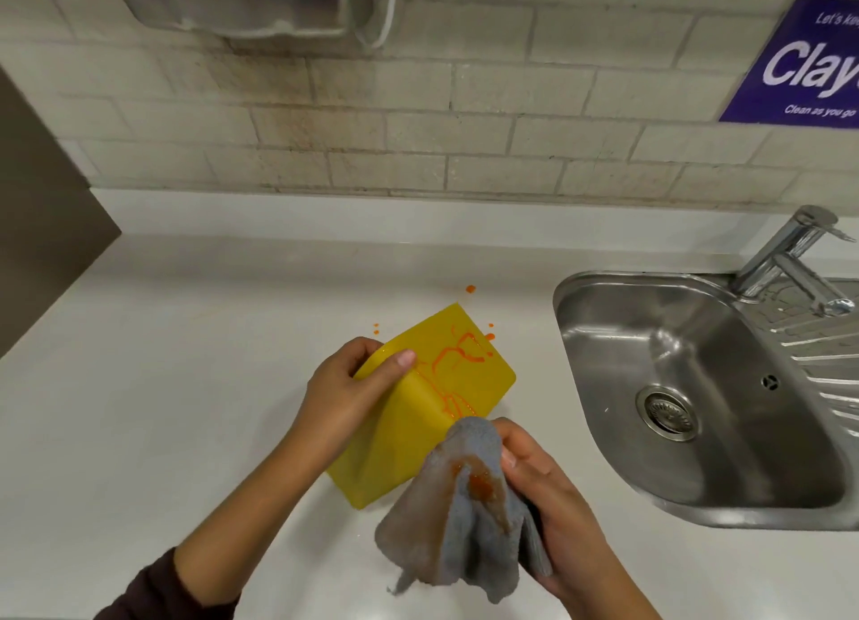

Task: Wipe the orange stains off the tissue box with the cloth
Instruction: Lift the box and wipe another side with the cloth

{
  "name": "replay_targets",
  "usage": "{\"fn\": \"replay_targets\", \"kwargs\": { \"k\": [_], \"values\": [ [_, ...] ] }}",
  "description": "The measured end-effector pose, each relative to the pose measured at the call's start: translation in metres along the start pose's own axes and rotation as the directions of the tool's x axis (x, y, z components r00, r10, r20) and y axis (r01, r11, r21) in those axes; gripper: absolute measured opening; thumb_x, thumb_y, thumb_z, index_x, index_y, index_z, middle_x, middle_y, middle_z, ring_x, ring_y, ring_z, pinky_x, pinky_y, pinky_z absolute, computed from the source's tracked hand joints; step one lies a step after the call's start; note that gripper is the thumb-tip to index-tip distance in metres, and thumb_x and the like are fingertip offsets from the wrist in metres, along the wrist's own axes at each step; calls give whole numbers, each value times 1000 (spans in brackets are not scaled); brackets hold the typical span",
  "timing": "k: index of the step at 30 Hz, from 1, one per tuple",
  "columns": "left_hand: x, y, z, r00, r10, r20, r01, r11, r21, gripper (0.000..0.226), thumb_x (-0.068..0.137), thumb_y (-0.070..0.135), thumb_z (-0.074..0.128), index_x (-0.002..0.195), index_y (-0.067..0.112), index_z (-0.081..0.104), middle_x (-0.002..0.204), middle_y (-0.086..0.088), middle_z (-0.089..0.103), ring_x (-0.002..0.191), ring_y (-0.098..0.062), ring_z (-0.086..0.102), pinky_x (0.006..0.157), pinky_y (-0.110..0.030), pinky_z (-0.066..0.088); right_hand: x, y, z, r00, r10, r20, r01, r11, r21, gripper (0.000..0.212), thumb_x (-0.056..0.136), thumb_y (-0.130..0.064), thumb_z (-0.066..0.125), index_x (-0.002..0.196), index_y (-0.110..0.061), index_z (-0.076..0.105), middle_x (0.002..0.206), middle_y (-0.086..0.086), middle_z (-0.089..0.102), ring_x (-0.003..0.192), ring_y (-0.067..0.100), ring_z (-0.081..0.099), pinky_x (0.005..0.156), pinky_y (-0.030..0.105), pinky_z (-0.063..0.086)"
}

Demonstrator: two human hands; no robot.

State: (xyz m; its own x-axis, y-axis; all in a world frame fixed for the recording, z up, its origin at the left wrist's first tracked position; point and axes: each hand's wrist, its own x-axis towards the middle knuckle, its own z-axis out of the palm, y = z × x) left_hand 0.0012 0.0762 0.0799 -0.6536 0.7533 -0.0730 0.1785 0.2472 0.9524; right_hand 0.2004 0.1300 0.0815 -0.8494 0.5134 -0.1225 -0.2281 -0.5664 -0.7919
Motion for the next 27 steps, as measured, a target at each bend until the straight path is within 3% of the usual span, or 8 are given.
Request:
{"fn": "replay_targets", "kwargs": {
  "k": [4, 9, 12, 15, 19, 22, 25, 27],
  "values": [
    [-8, -13, -13, 998, 51, 33, -47, 992, -114, 47, 54, 61, 52, 81, 23, 61, 79, 2, 64, 76, -13, 59, 68, -25, 44, -4, -24, -8, 997, -50, -57, 46, 996, -72, 27, 66, -40, 75, 82, -19, 70, 76, 5, 69, 72, 14, 66, 65, 23, 54],
    [-15, -25, -20, 987, 132, 92, -112, 974, -197, 49, 54, 51, 54, 85, 14, 57, 79, -2, 60, 69, -7, 56, 60, -14, 42, 11, -57, -11, 985, -148, -86, 138, 984, -110, 34, 65, -47, 77, 85, -21, 70, 77, 6, 71, 74, 15, 68, 64, 25, 57],
    [-16, -28, -21, 981, 154, 118, -125, 967, -221, 51, 52, 48, 57, 87, 11, 56, 78, -3, 58, 65, -4, 54, 57, -14, 41, 29, -61, -4, 981, -182, -72, 166, 968, -187, 21, 79, -42, 65, 86, -23, 69, 79, 2, 71, 75, 13, 68, 66, 24, 56],
    [-15, -30, -21, 977, 161, 138, -128, 967, -221, 49, 52, 47, 58, 87, 12, 57, 79, -1, 59, 68, -4, 55, 59, -15, 42, 50, -60, 1, 980, -180, -86, 148, 944, -294, 18, 81, -37, 57, 84, -22, 65, 79, 2, 69, 78, 14, 65, 71, 25, 56],
    [-15, -32, -22, 972, 170, 162, -135, 969, -209, 47, 54, 47, 59, 90, 17, 59, 80, 6, 62, 73, -4, 58, 63, -17, 44, 69, -52, -2, 940, -320, -115, 161, 715, -680, 6, 86, -22, 58, 81, -22, 60, 72, -11, 65, 71, 3, 60, 65, 16, 49],
    [-14, -33, -21, 974, 175, 145, -143, 967, -211, 47, 54, 48, 59, 90, 18, 59, 81, 5, 63, 73, -4, 59, 63, -16, 45, 69, -39, -8, 903, -420, -92, 193, 589, -785, 15, 90, -11, 58, 85, -26, 60, 85, -6, 64, 77, 2, 61, 67, 15, 48],
    [-14, -33, -21, 976, 177, 127, -145, 963, -226, 48, 54, 48, 59, 90, 16, 59, 83, 2, 62, 74, -6, 59, 63, -17, 46, 64, -27, -11, 833, -553, -4, 259, 397, -880, 20, 88, -4, 59, 94, -23, 63, 102, 1, 59, 97, 0, 54, 83, 10, 42],
    [-15, -34, -20, 975, 184, 123, -152, 961, -230, 49, 54, 48, 59, 90, 16, 58, 83, 0, 62, 74, -8, 59, 64, -19, 45, 60, -22, -9, 801, -598, 38, 280, 318, -906, 22, 88, -6, 58, 105, -19, 65, 112, 0, 53, 103, -3, 50, 86, 7, 39]
  ]
}}
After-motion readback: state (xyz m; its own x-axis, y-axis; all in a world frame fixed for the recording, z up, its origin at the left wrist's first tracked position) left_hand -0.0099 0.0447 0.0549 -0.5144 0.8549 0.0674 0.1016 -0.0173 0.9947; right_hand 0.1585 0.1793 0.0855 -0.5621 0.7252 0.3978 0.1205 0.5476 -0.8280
